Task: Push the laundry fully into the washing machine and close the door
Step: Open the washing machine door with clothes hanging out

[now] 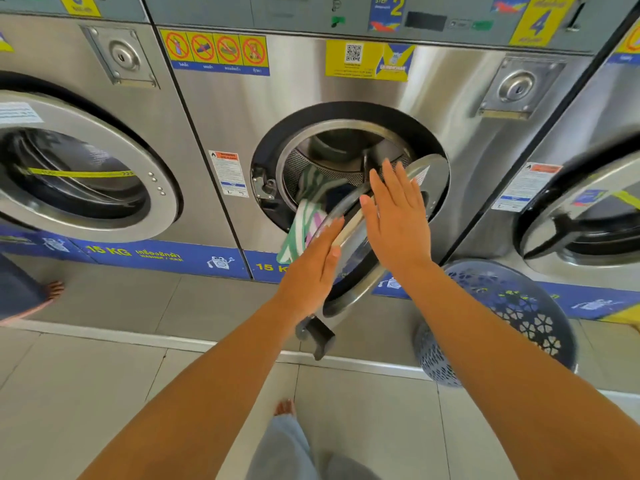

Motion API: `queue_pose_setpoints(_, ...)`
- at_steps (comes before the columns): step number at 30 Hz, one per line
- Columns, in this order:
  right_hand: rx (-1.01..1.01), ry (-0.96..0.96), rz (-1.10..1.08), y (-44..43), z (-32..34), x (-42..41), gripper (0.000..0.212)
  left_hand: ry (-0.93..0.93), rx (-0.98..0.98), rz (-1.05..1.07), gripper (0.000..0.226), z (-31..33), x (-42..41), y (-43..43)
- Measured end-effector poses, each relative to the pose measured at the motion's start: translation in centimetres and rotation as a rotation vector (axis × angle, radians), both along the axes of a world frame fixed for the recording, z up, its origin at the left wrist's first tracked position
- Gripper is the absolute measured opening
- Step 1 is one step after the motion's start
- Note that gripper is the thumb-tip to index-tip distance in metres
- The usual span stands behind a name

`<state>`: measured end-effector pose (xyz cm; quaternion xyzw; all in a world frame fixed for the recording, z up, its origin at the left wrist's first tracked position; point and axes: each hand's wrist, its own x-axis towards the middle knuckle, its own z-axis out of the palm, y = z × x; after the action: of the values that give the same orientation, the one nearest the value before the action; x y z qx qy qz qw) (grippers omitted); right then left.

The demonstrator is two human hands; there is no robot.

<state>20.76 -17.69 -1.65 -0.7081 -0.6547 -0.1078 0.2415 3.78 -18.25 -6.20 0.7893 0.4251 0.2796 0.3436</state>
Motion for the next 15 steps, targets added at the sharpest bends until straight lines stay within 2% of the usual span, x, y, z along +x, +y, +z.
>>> queue_pose_setpoints(3, 0.005, 0.021, -0.006, -1.9, 0.2, 0.9, 0.059, -0.003, 0.042, -0.095, 0.05, -0.1, 0.7, -2.3)
queue_pose_setpoints(7, 0.02, 0.039, -0.04, -4.3, 0.1, 2.3, 0.054, 0.132, 0.216, -0.202, 0.051, -0.1, 1.5, -4.5)
queue_pose_setpoints(12, 0.047, 0.079, -0.085, -7.3, 0.0, 4.0, 0.052, 0.196, 0.261, -0.127, 0.054, 0.3, 3.6, -4.1)
queue_pose_setpoints(15, 0.054, 0.11, -0.121, -8.5, -0.3, 5.0, 0.05, 0.297, 0.318, -0.174, 0.055, 0.0, 5.8, -2.2)
